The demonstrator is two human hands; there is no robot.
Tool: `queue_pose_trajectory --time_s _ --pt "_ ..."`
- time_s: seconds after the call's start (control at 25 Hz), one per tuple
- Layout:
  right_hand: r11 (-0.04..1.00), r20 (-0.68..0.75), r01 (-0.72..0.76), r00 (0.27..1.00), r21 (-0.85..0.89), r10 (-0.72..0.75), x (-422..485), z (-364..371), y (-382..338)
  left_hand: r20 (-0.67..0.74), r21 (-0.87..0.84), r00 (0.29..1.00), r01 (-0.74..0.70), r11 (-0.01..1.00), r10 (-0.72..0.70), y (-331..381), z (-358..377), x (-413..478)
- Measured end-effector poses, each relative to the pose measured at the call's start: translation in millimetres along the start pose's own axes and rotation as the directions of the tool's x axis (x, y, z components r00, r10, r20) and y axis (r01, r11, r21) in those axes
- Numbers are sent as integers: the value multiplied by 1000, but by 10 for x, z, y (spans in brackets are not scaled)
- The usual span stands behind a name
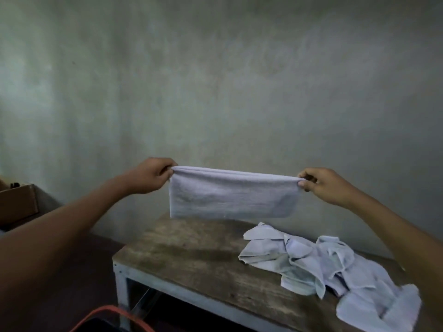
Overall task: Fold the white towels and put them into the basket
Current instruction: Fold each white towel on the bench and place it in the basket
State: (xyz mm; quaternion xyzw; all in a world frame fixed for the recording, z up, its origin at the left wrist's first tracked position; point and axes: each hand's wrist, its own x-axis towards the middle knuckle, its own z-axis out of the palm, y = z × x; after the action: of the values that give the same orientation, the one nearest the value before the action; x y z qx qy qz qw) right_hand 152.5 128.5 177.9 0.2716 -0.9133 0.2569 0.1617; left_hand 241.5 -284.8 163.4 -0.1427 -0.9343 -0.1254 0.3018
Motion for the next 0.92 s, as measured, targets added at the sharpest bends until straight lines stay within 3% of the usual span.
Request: queue_pose_trajectory --time_s 0.08,0.16,0.28,0.4,0.48,0.64,0.72,0.92 --pt "998 68 -51 997 39 48 -52 -110 -48 18 -67 997 78 995 -77 112 -151 32" --pt "985 182 -113 979 131 88 -148 -180 -45 145 -242 976 191 951 -159 161 -222 11" --pt "964 184 -171 974 205 133 -280 -125 36 364 -488 908 377 787 -208 191 -89 -130" --pt "949 198 -215 965 229 171 -308 149 164 273 -648 908 418 636 -318 118 369 -260" --pt "947 170 -219 969 237 182 -268 388 299 160 -660 898 406 632 -410 20 716 -310" --pt "953 148 -237 966 191 210 -248 942 532 40 -564 897 384 731 -440 -130 1284 -497" --pt "953 206 -257 953 161 222 -276 1241 695 92 -517 894 419 747 -438 -239 1496 -615" --pt "938 376 -313 895 147 240 -180 1886 1015 336 -504 784 618 603 -523 -719 2083 -799"
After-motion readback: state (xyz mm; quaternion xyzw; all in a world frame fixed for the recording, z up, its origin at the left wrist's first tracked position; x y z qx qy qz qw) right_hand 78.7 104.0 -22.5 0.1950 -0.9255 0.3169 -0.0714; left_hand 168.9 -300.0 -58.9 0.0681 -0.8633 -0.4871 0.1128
